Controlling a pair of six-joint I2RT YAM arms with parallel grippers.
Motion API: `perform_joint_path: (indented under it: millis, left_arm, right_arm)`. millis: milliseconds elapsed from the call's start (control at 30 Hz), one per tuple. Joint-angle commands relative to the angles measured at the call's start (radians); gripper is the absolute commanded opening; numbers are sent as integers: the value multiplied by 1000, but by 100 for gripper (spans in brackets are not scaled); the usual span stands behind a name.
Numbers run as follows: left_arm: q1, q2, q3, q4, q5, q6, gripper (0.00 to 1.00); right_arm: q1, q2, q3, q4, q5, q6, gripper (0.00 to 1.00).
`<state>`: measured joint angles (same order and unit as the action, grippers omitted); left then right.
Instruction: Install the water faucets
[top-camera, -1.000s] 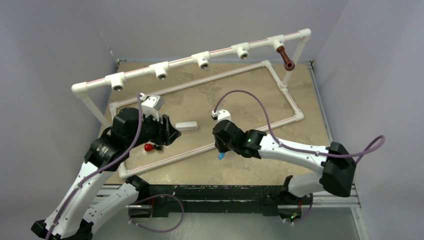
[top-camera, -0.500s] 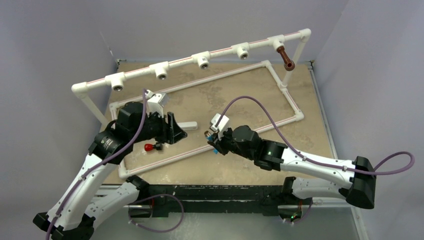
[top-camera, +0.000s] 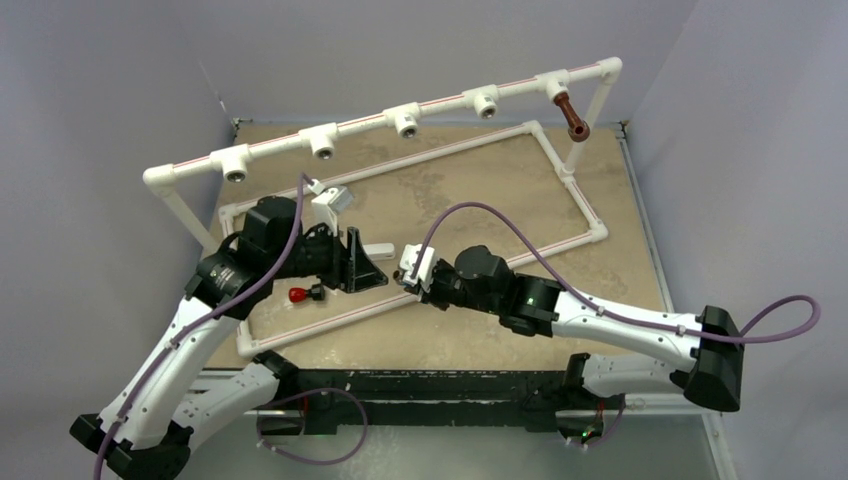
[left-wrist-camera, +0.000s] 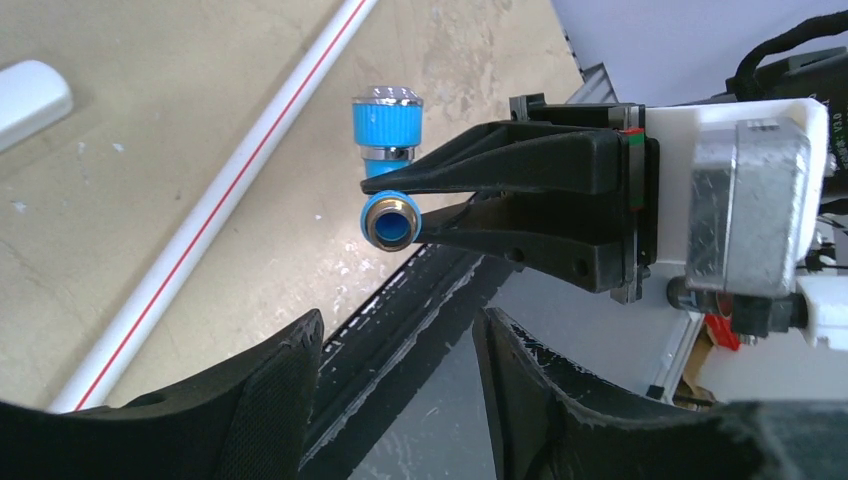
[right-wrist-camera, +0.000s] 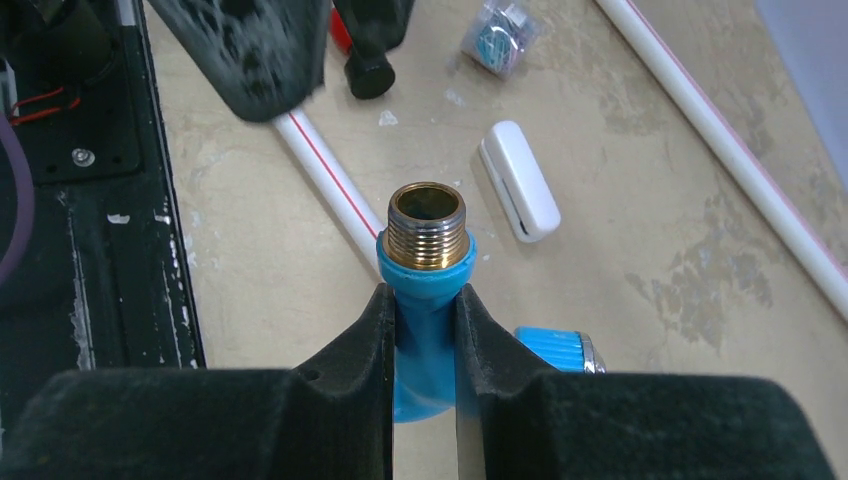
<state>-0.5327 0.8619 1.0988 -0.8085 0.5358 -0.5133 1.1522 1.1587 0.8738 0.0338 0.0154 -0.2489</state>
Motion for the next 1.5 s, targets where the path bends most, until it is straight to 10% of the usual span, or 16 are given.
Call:
perform_joint_path:
  millis: [0, 833, 933, 1067, 1267, 1467]
  left_arm:
    - [-6, 24, 1, 31, 74, -21, 56]
    - [-6, 98, -55, 54, 113, -11, 40]
    - [-6, 102, -56, 55, 116, -10, 34]
    - [-6, 112, -54, 58, 124, -8, 0]
    - [-5, 106, -50, 64, 134, -14, 0]
    - [-6, 93, -55, 89, 168, -39, 0]
  right_arm:
    - [10, 21, 104, -28, -55, -124, 0]
    - [61, 58, 169, -72, -43, -276, 0]
    - [60, 59, 169, -71, -43, -281, 0]
    - [61, 61, 171, -68, -38, -283, 0]
    - [60, 58, 170, -62, -32, -271, 0]
    - [60, 29, 141, -42, -27, -240, 21]
